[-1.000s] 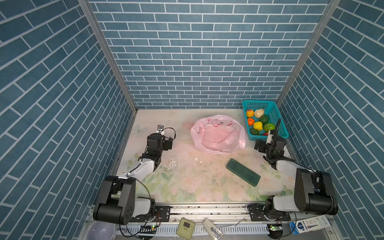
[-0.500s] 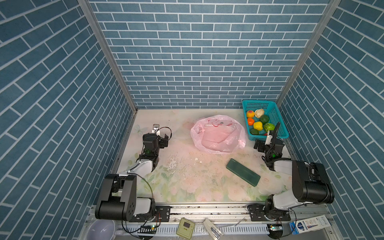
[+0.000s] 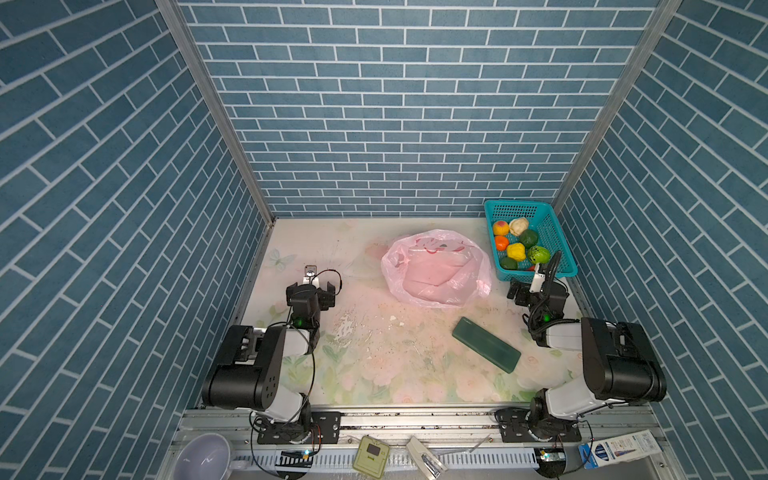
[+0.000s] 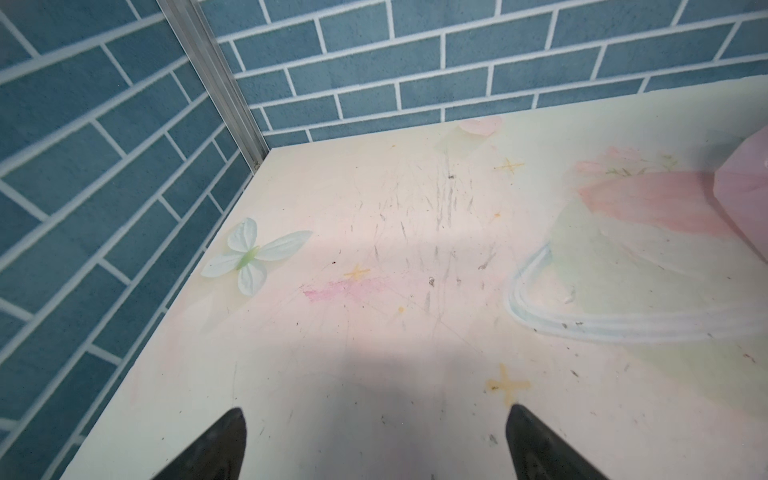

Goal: Untie the knot of the plastic bag and take out the fruit

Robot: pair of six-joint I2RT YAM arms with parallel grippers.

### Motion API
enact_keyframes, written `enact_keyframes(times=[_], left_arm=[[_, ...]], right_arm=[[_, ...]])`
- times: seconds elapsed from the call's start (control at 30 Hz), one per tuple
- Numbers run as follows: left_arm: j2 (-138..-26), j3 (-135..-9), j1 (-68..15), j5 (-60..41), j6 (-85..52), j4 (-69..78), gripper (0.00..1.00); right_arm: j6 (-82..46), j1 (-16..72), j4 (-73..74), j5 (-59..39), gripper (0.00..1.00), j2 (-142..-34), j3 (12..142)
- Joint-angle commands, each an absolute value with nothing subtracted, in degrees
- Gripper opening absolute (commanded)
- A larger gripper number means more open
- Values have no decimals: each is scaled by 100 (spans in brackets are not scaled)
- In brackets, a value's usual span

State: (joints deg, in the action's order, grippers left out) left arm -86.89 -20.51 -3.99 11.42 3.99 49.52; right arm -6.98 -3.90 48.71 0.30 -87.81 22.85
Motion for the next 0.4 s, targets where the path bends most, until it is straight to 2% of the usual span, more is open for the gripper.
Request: enact_keyframes(times=[0.0,0.37], left_arm=[[-8789,-1973,-360,1310,315,5481,98],[-8785,-2030,-360,1266,334,5358,98]], right_arm=[[-400,-390,5050,-17,99,-8825,2197],[-264,-386,4920,-334,99,-8839,2268]])
